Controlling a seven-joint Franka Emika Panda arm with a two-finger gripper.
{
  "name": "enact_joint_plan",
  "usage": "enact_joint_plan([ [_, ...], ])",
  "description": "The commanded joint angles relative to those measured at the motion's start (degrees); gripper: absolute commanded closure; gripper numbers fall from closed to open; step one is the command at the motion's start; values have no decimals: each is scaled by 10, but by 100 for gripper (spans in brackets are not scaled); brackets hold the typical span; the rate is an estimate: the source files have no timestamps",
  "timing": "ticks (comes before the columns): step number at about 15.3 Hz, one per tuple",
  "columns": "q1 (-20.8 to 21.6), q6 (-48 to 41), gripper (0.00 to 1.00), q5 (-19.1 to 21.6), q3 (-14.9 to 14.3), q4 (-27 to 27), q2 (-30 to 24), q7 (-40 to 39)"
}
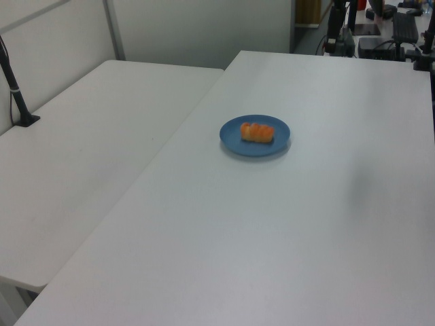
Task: Put the bread on the table
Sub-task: 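Move the gripper down into view above the blue plate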
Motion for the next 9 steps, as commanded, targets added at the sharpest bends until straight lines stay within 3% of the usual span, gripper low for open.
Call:
enact_joint_plan([
  [1, 0, -2, 0, -4, -4, -8, -11, -9],
  [9, 3, 0, 0, -1, -4, -12, -5, -11],
])
